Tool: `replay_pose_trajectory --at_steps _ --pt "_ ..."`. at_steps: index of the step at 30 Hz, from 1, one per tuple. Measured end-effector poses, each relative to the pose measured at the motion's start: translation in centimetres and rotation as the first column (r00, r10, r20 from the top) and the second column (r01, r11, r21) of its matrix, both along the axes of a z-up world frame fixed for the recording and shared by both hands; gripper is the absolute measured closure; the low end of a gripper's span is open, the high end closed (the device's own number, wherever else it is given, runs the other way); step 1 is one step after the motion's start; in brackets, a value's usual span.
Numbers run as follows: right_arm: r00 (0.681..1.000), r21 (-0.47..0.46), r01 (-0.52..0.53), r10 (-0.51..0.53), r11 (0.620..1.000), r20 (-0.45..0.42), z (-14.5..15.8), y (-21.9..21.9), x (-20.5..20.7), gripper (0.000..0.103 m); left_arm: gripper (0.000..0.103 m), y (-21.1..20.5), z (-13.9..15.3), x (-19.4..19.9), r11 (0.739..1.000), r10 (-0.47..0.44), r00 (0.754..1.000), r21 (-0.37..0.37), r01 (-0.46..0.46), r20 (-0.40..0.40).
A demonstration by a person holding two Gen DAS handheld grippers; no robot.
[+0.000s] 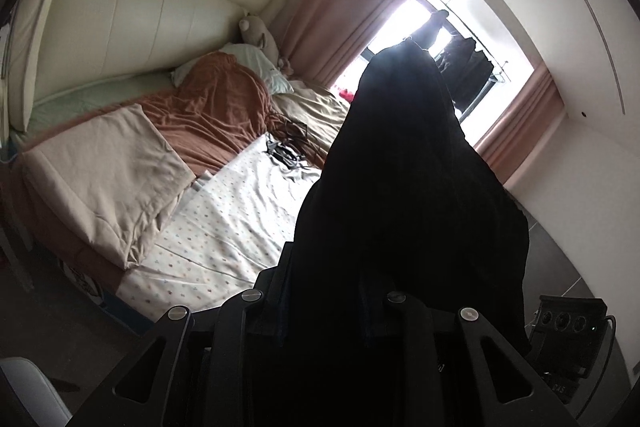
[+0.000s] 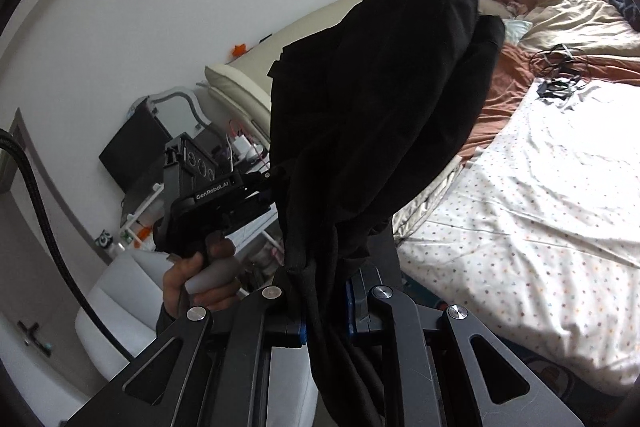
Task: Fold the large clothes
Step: 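Lift the folded black shirt with both tools and carry it toward the headboard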
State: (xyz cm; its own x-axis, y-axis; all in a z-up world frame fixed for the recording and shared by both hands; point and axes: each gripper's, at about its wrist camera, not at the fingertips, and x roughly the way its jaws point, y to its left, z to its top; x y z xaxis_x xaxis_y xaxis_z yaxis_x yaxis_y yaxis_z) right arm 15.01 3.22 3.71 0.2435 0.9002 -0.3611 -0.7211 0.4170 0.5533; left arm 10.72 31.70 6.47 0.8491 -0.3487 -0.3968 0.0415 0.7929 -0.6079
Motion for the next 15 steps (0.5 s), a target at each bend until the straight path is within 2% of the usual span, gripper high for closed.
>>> replay_pose_trajectory --at_steps 3,7,12,15 --pt "1.000 -0.010 -0.029 0.029 1.000 -0.006 0.0 2.6 0.8 0.089 0.077 2.3 -0.2 0.8 1.000 0.028 1.000 -0.002 -0.028 -0.002" --pt "0.998 -0.016 -0.058 0.058 0.998 -0.016 0.1 4.0 2.0 0.089 0.078 5.5 -0.3 2.2 0.998 0.062 0.998 -0.014 -0.062 -0.009" --pt "0.995 -0.022 -0.102 0.101 0.995 -0.021 0.1 5.9 3.4 0.089 0.078 9.2 -0.1 3.6 0.995 0.103 0.995 0.013 -0.103 -0.003" --pt "0.991 -0.042 -0.132 0.132 0.990 -0.015 0.1 8.5 4.4 0.089 0.078 11.9 -0.5 4.7 0.992 0.129 0.991 0.015 -0.129 -0.035"
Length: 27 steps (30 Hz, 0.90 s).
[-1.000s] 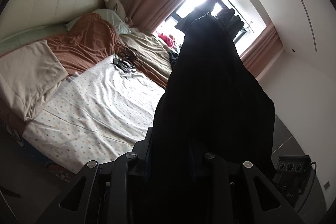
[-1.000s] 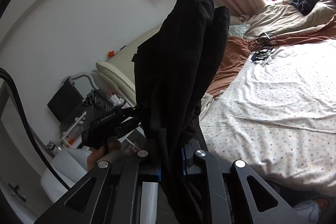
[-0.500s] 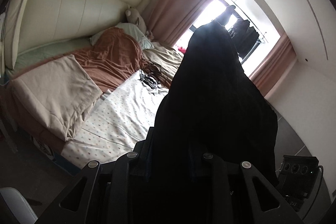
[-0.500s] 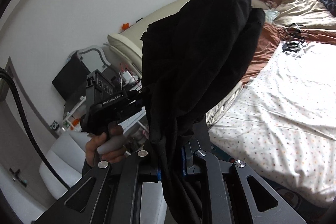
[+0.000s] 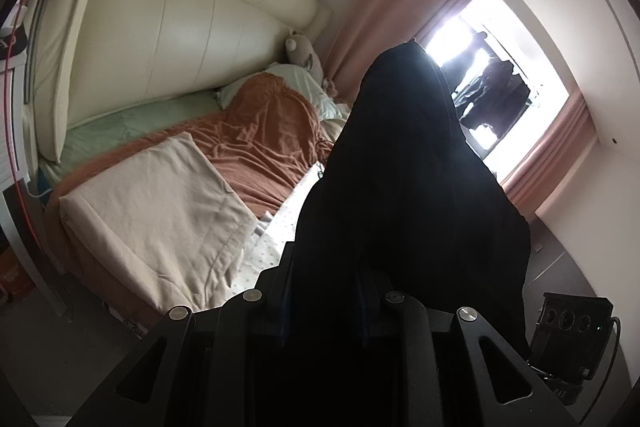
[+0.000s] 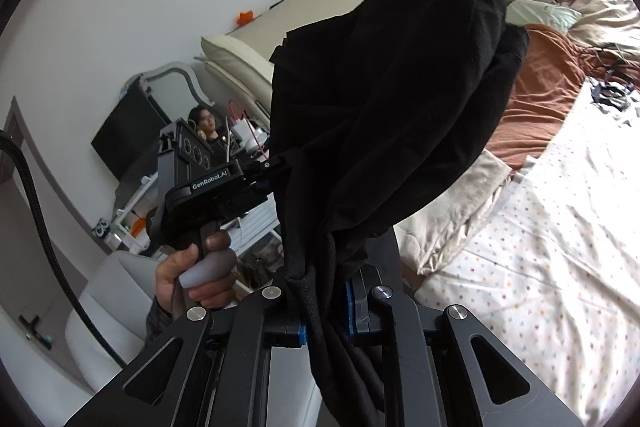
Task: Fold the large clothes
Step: 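Lift the folded black shirt with both tools and carry it toward the headboard, then lower the shirt onto the beige cloth beside the headboard with both tools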
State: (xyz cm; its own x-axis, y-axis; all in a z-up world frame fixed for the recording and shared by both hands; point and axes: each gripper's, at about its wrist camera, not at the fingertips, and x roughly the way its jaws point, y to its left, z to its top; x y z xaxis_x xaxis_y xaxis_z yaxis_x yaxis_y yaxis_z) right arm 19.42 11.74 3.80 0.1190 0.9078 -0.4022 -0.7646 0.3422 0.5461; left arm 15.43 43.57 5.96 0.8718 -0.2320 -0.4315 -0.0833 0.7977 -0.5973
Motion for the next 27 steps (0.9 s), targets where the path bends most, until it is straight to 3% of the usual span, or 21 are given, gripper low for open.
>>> replay_pose_trajectory --at_steps 8,15,21,27 --pt "0.991 -0.043 -0.132 0.132 0.990 -0.013 -1.7 9.8 3.5 0.088 0.078 6.1 -0.3 1.7 0.993 0.098 0.995 0.063 -0.095 -0.037" --pt "0.978 -0.028 -0.187 0.184 0.982 -0.096 -5.7 14.9 7.3 0.088 0.078 9.1 -1.9 3.9 0.983 0.158 0.981 0.111 -0.146 -0.116" --pt "0.970 -0.011 -0.187 0.183 0.982 -0.159 -8.9 16.8 10.9 0.088 0.078 11.3 -3.4 7.7 0.980 0.175 0.970 0.127 -0.155 -0.167" --pt "0.964 -0.014 -0.131 0.124 0.991 -0.236 -13.0 17.1 15.9 0.088 0.078 12.6 -5.6 14.5 0.980 0.157 0.960 0.159 -0.122 -0.232"
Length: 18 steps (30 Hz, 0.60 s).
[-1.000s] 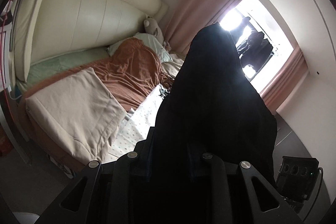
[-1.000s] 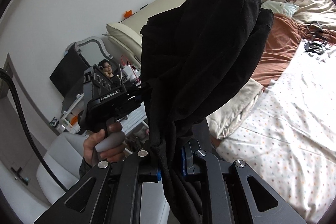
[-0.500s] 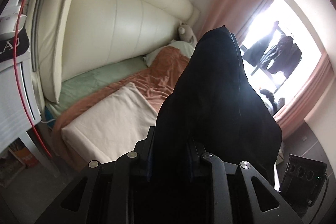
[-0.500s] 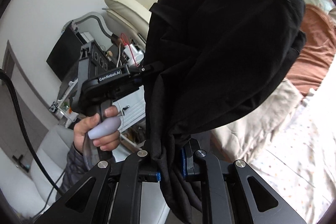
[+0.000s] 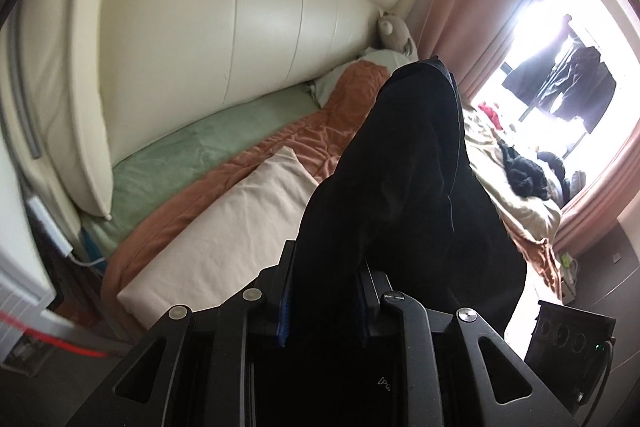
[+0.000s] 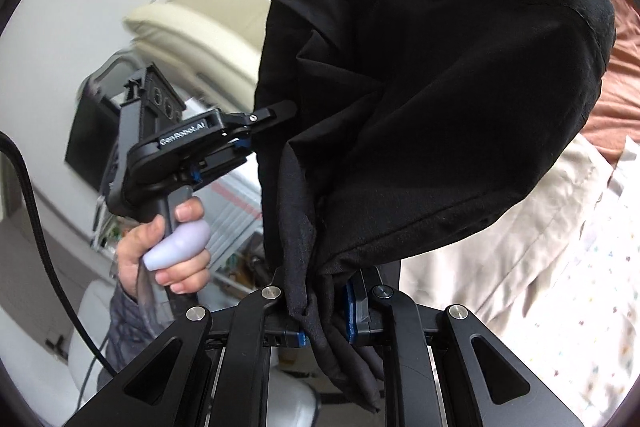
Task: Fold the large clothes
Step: 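Lower the shirt onto the beige cloth beside the headboard with both tools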
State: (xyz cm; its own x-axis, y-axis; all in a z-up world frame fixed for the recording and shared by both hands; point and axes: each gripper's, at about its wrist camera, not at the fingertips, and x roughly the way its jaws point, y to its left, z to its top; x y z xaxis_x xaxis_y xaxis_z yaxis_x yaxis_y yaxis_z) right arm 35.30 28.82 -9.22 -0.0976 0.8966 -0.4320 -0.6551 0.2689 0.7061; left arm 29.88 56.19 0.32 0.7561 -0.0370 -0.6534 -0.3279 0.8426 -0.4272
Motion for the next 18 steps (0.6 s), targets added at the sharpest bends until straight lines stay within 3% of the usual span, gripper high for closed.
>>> replay_pose_trajectory --at_steps 7,10,12,14,16,18 --pt "0.996 0.004 0.042 -0.042 0.999 -0.085 -3.8 -1.3 4.6 0.089 0.078 0.4 -3.5 7.1 0.999 -0.040 0.993 0.030 0.043 -0.109" --pt "0.988 0.010 0.078 -0.076 0.997 -0.132 -5.7 -1.1 6.6 0.089 0.078 1.0 -5.1 9.4 0.998 0.007 0.986 0.057 0.003 -0.164" --pt "0.980 -0.004 0.110 -0.109 0.994 -0.167 -7.8 -0.7 8.5 0.089 0.073 1.4 -5.9 10.6 0.992 0.067 0.974 0.120 -0.041 -0.217" --pt "0.966 -0.045 0.148 -0.154 0.988 -0.208 -10.6 -0.8 9.9 0.089 0.071 1.9 -6.4 10.8 0.986 0.119 0.968 0.145 -0.087 -0.223" --pt "0.945 -0.086 0.189 -0.205 0.978 -0.256 -13.4 -1.3 11.1 0.089 0.068 2.4 -6.6 9.9 0.987 0.133 0.974 0.111 -0.114 -0.182" --pt "0.933 -0.063 0.184 -0.195 0.981 -0.303 -15.0 -1.8 11.5 0.089 0.066 2.5 -7.0 8.5 0.988 0.134 0.976 0.095 -0.119 -0.172"
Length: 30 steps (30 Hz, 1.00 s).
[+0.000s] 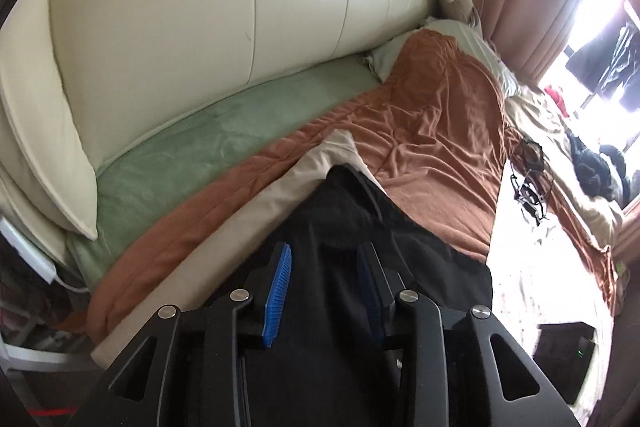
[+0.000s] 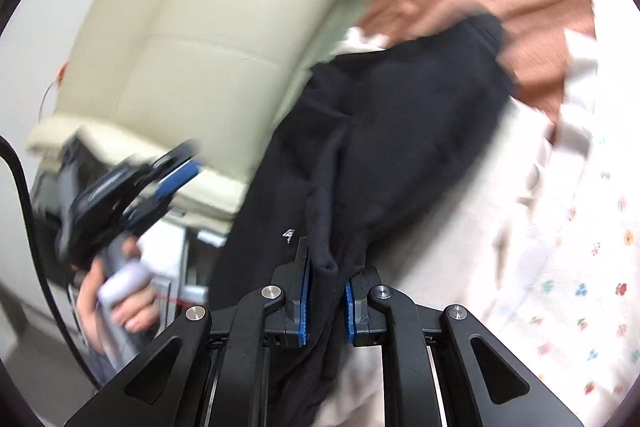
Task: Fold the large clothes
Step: 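Lower the shirt onto the beige cloth beside the headboard with both tools, then open both tools and release the shirt on the beige cloth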
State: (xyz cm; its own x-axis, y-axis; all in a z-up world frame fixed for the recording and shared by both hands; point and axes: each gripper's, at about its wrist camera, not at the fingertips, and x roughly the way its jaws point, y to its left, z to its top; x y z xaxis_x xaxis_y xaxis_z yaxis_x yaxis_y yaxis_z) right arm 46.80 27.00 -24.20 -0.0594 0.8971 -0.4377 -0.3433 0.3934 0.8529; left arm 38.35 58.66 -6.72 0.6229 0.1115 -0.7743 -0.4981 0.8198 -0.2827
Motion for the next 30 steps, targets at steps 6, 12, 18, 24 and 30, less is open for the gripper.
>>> replay_pose_trajectory --at_steps 6,12,18,24,30 --pt "1.000 0.009 -0.015 0.016 1.000 -0.005 -1.4 -1.2 -0.1 0.089 0.066 -0.9 -1.3 -4.7 0.999 -0.024 0.999 0.035 0.025 -0.034" --pt "1.000 -0.025 0.009 -0.009 1.000 -0.026 -3.0 -3.3 0.6 0.084 0.066 -1.0 -3.8 -8.5 0.999 0.021 0.998 0.041 -0.018 -0.053" --pt "0.999 -0.074 0.039 -0.040 0.996 -0.007 -2.0 -4.9 0.4 0.081 0.066 -1.9 -5.7 -11.3 0.999 0.028 0.999 0.016 -0.028 -0.024" --pt "0.998 -0.078 0.019 -0.014 0.997 0.065 0.9 -5.1 -0.3 0.081 0.045 -4.4 -6.4 -12.2 0.999 0.032 0.999 0.019 -0.031 -0.039" --pt "0.993 -0.115 0.005 0.009 0.993 0.121 4.2 -6.1 -1.2 0.078 0.040 -7.9 -6.8 -12.7 0.998 0.046 0.997 0.053 -0.043 -0.063"
